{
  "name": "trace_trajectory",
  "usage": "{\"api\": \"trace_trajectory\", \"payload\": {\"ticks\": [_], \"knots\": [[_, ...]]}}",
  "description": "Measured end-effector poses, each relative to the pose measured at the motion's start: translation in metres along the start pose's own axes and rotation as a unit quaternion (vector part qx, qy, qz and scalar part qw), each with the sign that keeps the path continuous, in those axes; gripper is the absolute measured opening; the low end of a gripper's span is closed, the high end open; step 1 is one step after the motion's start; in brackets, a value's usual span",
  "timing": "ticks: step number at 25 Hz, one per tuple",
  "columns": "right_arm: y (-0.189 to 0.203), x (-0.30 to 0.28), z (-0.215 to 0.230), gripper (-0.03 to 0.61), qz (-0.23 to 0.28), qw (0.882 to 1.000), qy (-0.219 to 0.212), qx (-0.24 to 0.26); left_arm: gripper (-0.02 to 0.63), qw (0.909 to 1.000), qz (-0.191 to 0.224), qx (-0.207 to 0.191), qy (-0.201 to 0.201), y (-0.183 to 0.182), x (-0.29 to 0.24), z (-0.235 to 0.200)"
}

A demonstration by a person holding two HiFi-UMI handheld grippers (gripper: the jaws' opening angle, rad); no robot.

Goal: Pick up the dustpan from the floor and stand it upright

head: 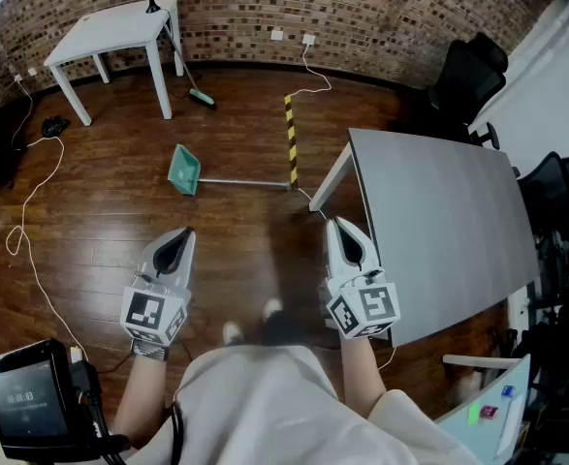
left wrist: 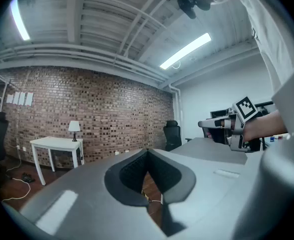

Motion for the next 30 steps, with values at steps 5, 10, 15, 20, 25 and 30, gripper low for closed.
{"api": "trace_trajectory", "payload": {"ticks": [5,10,15,20,25,30], "knots": [[0.007,-0.022,0.007,0.014,-0.001,1.0,-0.002,-0.003,0.0,1.0,-0.009,0.001,0.001,0.011,-0.017,-0.01],[0.015,-0.067,0.032,0.014,-0.007,1.0,-0.009,-0.014,0.0,0.9999,-0.015,-0.004,0.0,0.01,-0.059,-0.028],[0.006,-0.139,0.077,0.014,0.0,1.0,-0.018,-0.016,0.0,0.9998,-0.015,-0.011,-0.007,-0.002,-0.131,-0.059],[-0.019,-0.213,0.143,0.014,0.007,0.999,-0.029,-0.016,0.0,0.9996,-0.003,-0.023,-0.013,-0.035,-0.225,-0.079],[-0.037,-0.276,0.206,0.014,0.003,0.999,-0.039,-0.016,0.0,0.999,-0.004,-0.018,-0.041,-0.059,-0.305,-0.097],[-0.053,-0.326,0.247,0.014,0.006,0.999,-0.038,-0.003,0.0,0.9972,-0.002,-0.01,-0.074,-0.076,-0.36,-0.127]]}}
Point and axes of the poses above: the fingertips, and each gripper's own axes: x backward along the fingers, z to its right, y out of its underside, the point moved 1 cm from there along x, backward along the fingers, and after that the axes turned 7 degrees about -z, right-handed, at the moved point
